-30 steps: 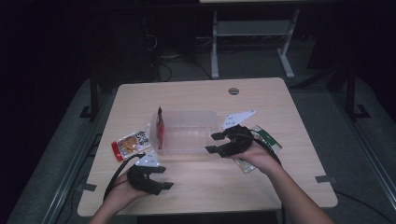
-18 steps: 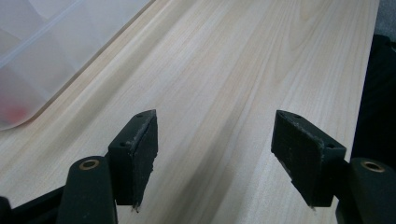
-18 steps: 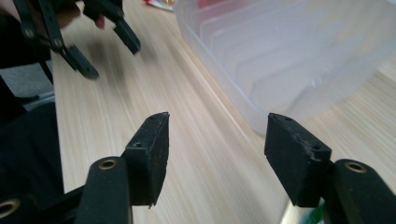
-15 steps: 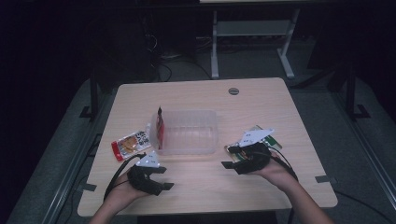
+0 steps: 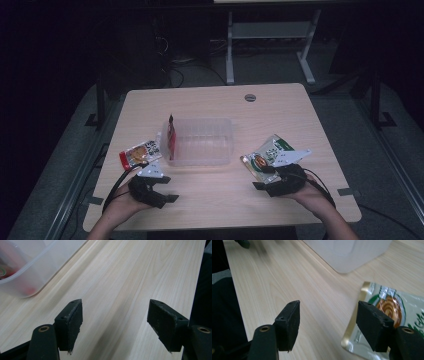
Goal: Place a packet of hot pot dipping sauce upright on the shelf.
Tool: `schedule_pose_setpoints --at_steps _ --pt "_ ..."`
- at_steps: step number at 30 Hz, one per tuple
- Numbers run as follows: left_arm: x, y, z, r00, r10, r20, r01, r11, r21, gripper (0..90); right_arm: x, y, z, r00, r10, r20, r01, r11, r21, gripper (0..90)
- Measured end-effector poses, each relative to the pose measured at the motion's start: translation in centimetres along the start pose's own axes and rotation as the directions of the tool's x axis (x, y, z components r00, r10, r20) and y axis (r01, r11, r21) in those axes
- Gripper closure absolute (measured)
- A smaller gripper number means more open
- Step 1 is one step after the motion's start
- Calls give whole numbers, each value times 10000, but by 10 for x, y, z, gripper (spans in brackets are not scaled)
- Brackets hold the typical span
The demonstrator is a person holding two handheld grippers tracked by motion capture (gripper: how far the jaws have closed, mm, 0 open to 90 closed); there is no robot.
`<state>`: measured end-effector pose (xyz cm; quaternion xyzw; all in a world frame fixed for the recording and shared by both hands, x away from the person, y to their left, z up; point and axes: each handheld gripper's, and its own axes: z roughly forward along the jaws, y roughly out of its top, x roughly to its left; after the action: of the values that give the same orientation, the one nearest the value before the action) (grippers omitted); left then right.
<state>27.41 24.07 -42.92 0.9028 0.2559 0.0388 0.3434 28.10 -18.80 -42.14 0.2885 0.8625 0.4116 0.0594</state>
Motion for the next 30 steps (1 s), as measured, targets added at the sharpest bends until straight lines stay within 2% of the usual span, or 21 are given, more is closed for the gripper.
schedule_pose_setpoints --at_steps 8,14,18,21,23,28,30 --pt "11 -11 -16 9996 -212 -192 214 9997 144 281 1 -15 -7 9999 150 27 -151 9998 127 346" --pt "24 -18 -29 9961 -528 -710 531 9986 28 279 2 -15 -5 10000 91 3 -91 9997 210 344" --pt "33 -21 -35 9921 -576 -1112 580 9983 -1 280 3 -15 -4 10000 87 -17 -87 9996 261 344" --pt "39 -23 -38 9864 -801 -1435 796 9968 -92 306 2 -15 -2 10000 -17 -9 17 9997 261 344" --pt "44 -22 -41 9806 -1019 -1675 1007 9948 -157 347 4 -15 -2 9999 89 -48 -88 9994 330 344" --pt "56 -17 -47 9622 -1475 -2291 1408 9890 -454 530 3 -15 -1 9999 65 -77 -63 9995 325 345" --pt "62 -14 -48 9538 -1599 -2545 1512 9870 -537 639 2 -15 -1 10000 66 -64 -64 9995 324 346"
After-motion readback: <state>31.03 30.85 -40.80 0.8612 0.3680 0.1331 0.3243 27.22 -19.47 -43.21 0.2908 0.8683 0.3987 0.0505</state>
